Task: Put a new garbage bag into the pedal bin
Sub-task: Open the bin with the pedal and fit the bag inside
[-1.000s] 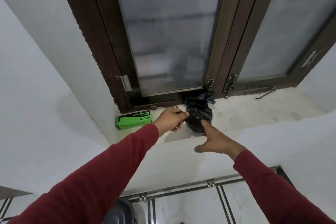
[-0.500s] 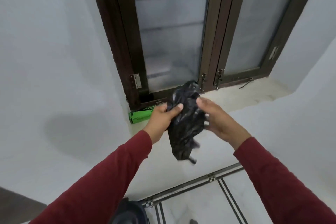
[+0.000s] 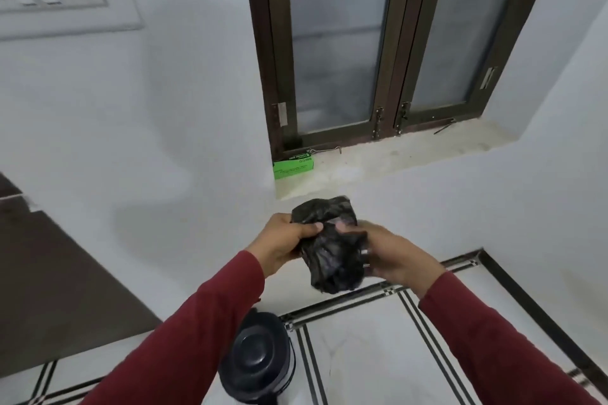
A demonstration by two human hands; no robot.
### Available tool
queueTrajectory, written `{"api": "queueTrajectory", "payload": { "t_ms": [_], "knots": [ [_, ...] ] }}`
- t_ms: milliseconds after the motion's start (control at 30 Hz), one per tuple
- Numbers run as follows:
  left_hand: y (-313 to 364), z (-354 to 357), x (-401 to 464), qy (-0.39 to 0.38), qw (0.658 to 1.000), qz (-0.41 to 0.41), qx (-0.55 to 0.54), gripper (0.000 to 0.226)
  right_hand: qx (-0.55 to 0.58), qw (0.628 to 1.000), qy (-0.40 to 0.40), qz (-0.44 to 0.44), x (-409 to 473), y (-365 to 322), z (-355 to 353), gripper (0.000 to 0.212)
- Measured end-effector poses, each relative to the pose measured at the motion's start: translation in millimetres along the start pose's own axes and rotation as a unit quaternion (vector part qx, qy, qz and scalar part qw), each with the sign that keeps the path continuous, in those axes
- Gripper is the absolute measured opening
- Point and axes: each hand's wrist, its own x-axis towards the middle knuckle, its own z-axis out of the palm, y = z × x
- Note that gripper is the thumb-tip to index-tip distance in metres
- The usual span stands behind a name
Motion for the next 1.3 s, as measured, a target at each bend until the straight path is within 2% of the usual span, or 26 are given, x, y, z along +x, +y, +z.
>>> {"api": "queueTrajectory", "payload": {
  "t_ms": [33,100,200,233,267,300,367,433,467,567,667,733,833,900,933,967,1033,1067,1100,1167,1200,1267,1300],
  "knots": [
    [-2.1,0.1,-8.0,0.024,1.0,0.007,-0.005,0.024,-0.023,0.999,-0.04,0.028,-6.8,9.5,2.1,0.037],
    [-4.5,1.3,-28.5,0.06,0.998,0.006,0.018,0.036,-0.03,0.998,-0.043,0.046,-12.0,21.5,6.7,0.044],
    [-15.1,6.0,-75.1,0.079,0.994,-0.052,0.061,0.09,0.031,0.999,0.044,-0.007,-28.4,27.8,19.2,0.042],
    [-21.0,6.5,-86.2,0.085,0.993,-0.047,0.06,0.101,0.048,0.996,0.069,-0.018,-32.7,28.3,24.4,0.043],
    [-29.2,8.2,-100.7,0.097,0.993,-0.025,0.068,0.102,0.053,0.995,0.078,-0.026,-40.2,31.2,29.4,0.042],
    [-37.1,9.7,-112.9,0.102,0.992,0.0,0.077,0.094,0.049,0.995,0.083,-0.034,-48.1,35.6,35.1,0.039],
    [-53.4,13.4,-133.6,0.11,0.991,0.02,0.073,0.055,0.031,0.994,0.087,-0.052,-61.2,46.7,46.3,0.028],
    [-68.8,13.5,-149.7,0.136,0.99,-0.004,0.043,0.013,0.034,0.993,0.09,-0.07,-72.8,57.0,57.8,0.014],
    [-78.1,11.7,-159.3,0.152,0.988,-0.021,0.025,0.007,0.041,0.993,0.087,-0.07,-81.6,62.9,64.4,0.013],
    [-93.6,9.8,-184.2,0.175,0.982,-0.071,0.003,0.016,0.044,0.995,0.079,-0.05,-102.3,77.9,81.3,0.025],
    [-98.3,11.0,-210.1,0.186,0.976,-0.114,0.026,0.047,0.041,0.994,0.082,-0.052,-117.5,91.7,99.4,0.027],
    [-104.2,7.5,-224.2,0.163,0.979,-0.123,0.022,0.053,0.033,0.994,0.081,-0.061,-125.9,99.1,113.2,0.028],
    [-116.2,-1.2,-239.9,0.167,0.978,-0.112,-0.061,0.025,0.02,0.995,0.084,-0.058,-137.7,105.7,130.7,0.031],
    [-122.5,-10.8,-244.8,0.185,0.967,-0.111,-0.134,0.016,-0.004,0.993,0.098,-0.066,-141.6,110.7,134.2,0.029],
    [-124.1,-15.0,-249.0,0.181,0.958,-0.113,-0.19,0.014,-0.056,0.99,0.107,-0.079,-142.2,114.0,134.2,0.026],
    [-125.7,-20.6,-252.9,0.176,0.946,-0.117,-0.248,0.013,-0.163,0.976,0.11,-0.092,-142.9,116.9,134.1,0.024],
    [-128.2,-31.2,-260.5,0.176,0.926,-0.113,-0.314,0.012,-0.404,0.901,0.119,-0.103,-148.0,121.9,139.6,0.028],
    [-129.5,-36.7,-262.1,0.185,0.926,-0.103,-0.311,0.012,-0.459,0.867,0.138,-0.138,-150.5,122.5,144.9,0.037],
    [-131.3,-42.0,-263.1,0.194,0.929,-0.089,-0.301,0.012,-0.454,0.857,0.162,-0.183,-153.2,121.9,152.3,0.052],
    [-133.9,-54.8,-267.5,0.207,0.935,-0.059,-0.284,0.012,-0.321,0.91,0.156,-0.214,-164.8,109.9,175.7,0.065],
    [-133.7,-60.3,-270.4,0.201,0.938,-0.047,-0.279,0.013,-0.256,0.942,0.12,-0.179,-167.2,105.9,187.8,0.064],
    [-131.2,-67.0,-276.2,0.177,0.94,-0.026,-0.292,0.017,-0.233,0.966,0.051,-0.1,-171.0,104.5,209.1,0.055],
    [-130.5,-71.9,-278.9,0.174,0.936,-0.017,-0.304,0.019,-0.226,0.97,0.05,-0.08,-168.0,109.1,217.2,0.045]
  ]
}}
